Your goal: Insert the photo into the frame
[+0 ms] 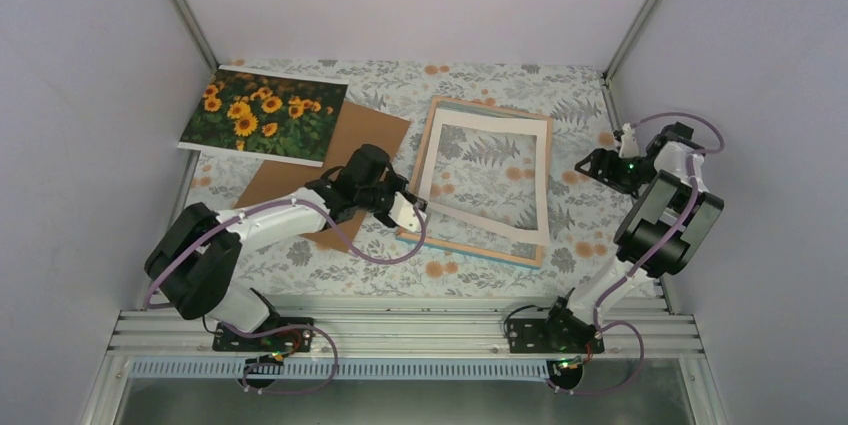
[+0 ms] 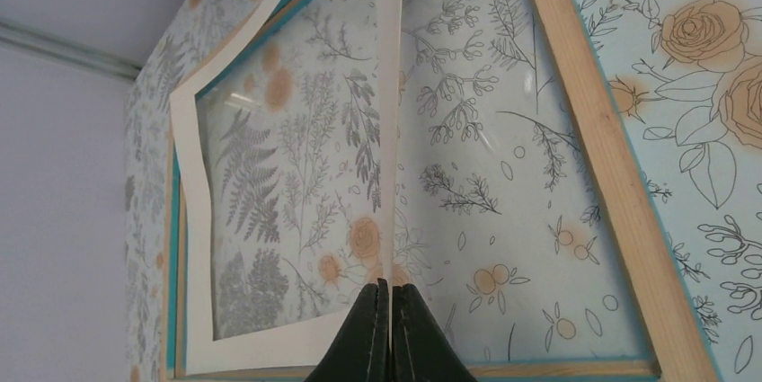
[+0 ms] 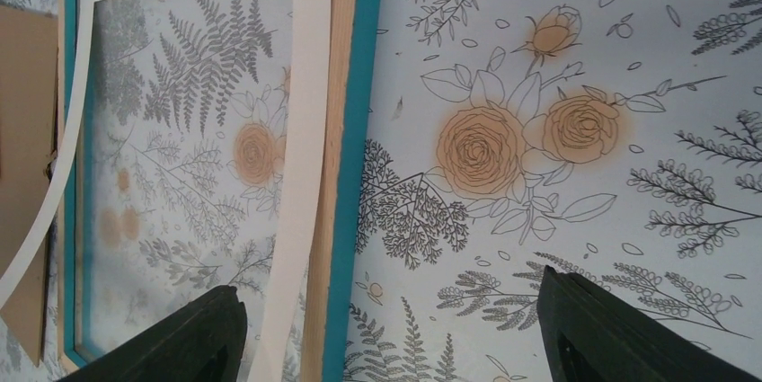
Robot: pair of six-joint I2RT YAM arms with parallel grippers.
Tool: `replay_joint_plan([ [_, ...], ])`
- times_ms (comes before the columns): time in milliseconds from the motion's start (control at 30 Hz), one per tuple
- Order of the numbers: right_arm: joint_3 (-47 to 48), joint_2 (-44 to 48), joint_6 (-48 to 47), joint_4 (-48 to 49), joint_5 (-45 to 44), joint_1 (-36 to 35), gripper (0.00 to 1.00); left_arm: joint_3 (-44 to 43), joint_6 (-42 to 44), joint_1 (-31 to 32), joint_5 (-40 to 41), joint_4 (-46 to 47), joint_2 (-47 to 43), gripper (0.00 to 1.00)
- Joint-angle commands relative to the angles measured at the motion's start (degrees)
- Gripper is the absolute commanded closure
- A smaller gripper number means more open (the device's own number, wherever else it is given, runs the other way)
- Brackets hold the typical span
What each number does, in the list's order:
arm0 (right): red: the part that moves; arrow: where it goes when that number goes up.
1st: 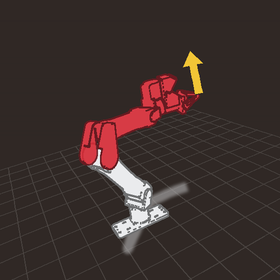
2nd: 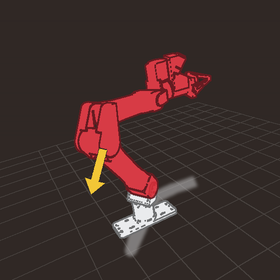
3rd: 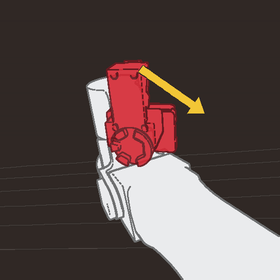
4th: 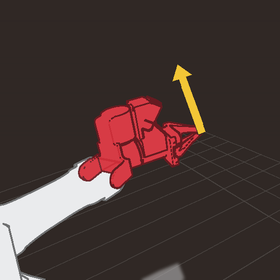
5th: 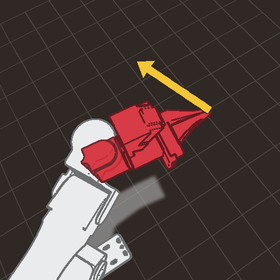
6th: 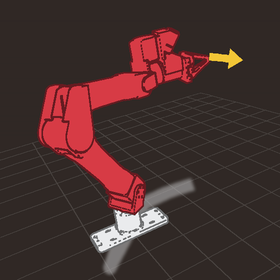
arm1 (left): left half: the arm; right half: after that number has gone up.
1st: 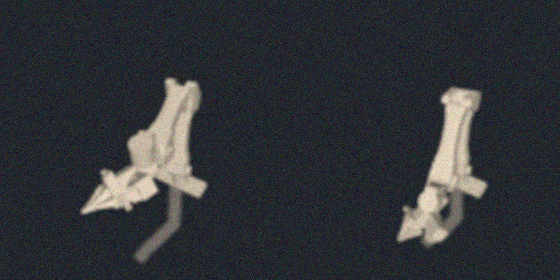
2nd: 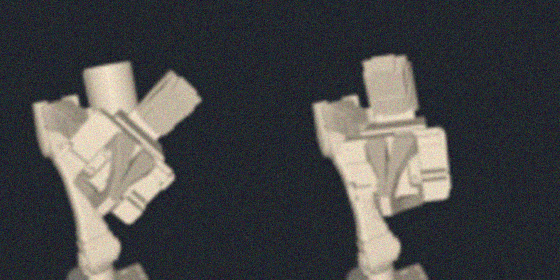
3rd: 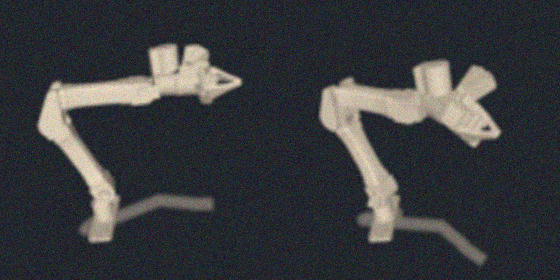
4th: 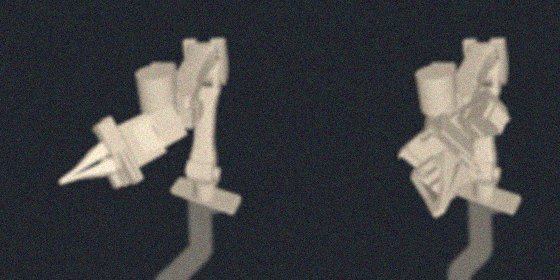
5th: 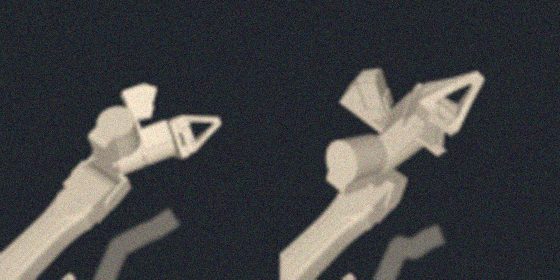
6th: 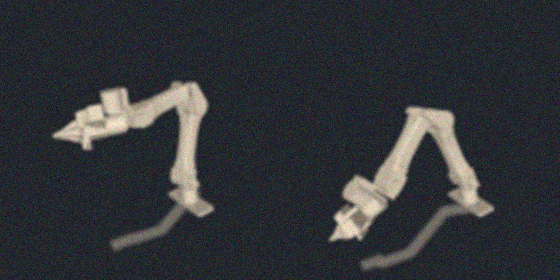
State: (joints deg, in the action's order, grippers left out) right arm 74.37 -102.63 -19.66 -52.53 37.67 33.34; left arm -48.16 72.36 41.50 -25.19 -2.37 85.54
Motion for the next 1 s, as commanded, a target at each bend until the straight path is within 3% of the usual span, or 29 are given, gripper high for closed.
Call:
replay_joint_plan([
  [0, 0.3, 1.1, -1.2, -0.1, 0.4, -0.9, 0.2, -1.8, -2.5, 0.7, 2.8, -3.4, 0.0, 0.98],
  [200, 1.5, 0.2, -1.6, -0.7, 0.9, -1.5, 0.21, -0.8, -0.4, 0.6, 6.7, -1.8, 2.2, 0.98],
  [767, 1.3, 0.6, -1.6, -0.6, 1.2, -3.4, 0.22, -2.2, 0.6, 0.6, 6.5, 0.8, 6.8, 0.97],
  [867, 1.2, 0.5, -1.7, -0.6, 1.2, -3.5, 0.22, -1.9, 0.3, 0.6, 6.8, 1.2, 6.9, 0.89],
  [967, 1.4, 0.6, -1.8, -0.6, 1.1, -3.5, 0.22, -1.6, 0.8, 0.6, 6.8, -0.2, 5.9, 0.69],
])
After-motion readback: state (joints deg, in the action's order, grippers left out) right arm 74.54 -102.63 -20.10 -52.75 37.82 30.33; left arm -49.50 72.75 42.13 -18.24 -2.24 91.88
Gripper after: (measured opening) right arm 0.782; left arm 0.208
